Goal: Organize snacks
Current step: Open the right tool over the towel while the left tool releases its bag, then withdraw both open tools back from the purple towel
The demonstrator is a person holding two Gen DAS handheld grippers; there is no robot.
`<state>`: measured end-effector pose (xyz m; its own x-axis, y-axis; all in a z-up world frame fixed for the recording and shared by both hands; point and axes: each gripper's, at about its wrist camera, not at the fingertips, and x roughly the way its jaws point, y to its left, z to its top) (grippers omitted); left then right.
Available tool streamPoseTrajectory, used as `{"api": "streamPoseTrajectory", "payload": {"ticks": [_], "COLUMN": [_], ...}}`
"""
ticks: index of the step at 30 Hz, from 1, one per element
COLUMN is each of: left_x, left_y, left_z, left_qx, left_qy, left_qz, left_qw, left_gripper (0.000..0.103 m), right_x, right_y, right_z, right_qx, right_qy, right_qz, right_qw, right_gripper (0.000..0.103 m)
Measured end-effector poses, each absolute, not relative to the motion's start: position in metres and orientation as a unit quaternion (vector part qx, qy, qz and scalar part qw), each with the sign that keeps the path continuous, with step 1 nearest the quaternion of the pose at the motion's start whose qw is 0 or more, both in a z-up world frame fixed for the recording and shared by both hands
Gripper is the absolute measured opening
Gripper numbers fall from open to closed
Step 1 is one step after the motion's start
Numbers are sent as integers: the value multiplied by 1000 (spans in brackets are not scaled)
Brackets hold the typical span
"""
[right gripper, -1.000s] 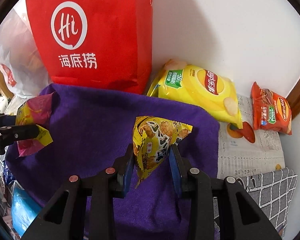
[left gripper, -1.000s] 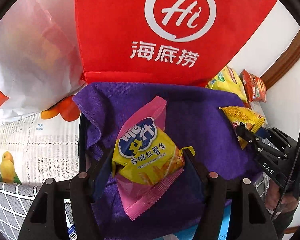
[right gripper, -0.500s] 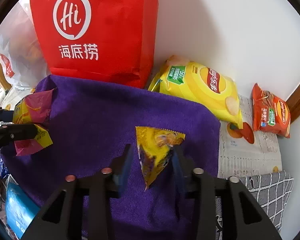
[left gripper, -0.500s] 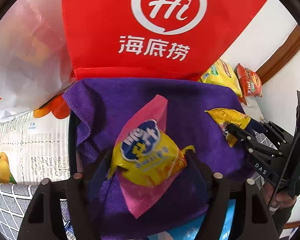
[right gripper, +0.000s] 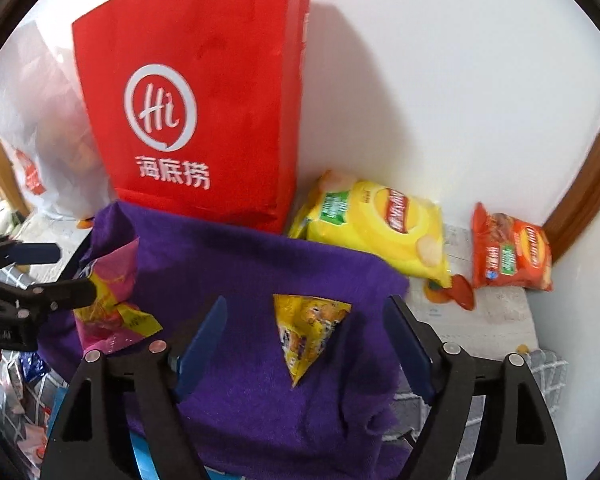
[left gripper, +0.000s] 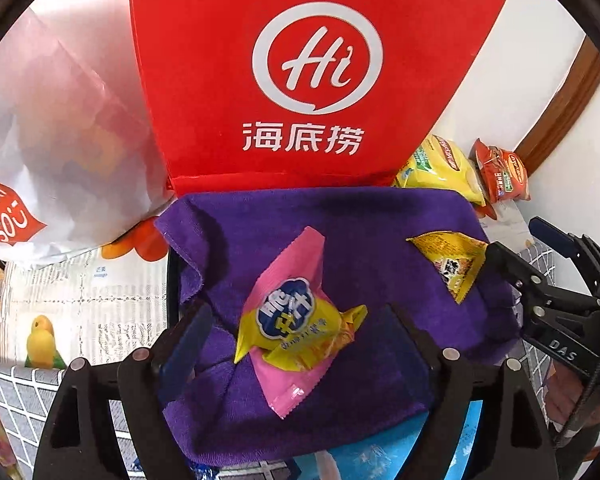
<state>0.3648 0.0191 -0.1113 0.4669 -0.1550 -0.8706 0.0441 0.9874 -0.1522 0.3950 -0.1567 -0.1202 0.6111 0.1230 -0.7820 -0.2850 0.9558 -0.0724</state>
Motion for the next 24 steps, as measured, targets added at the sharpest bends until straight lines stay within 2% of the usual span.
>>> {"api": "streamPoseTrajectory", "payload": {"ticks": [7,14,24], "left_x": [343,328,284], "left_y": [22,17,0], "left_z": [-79,-56,-16], "left_qx": [-55,-65,-34], "left_qy": [461,452,422], "left_qz": [-85,-101,-113], "left_qw": [882,884,899], "left_gripper": [85,83,85], "right_x": [375,332,262], "right_y": [-152,-156,-188], "right_z": [-102,-77,-53], "right_qx": [-115,-125,-79], "right_qy": [400,370,398], "right_qz": [82,71,79], "right_qw": [906,918,911], "right_gripper": [81,81,81]}}
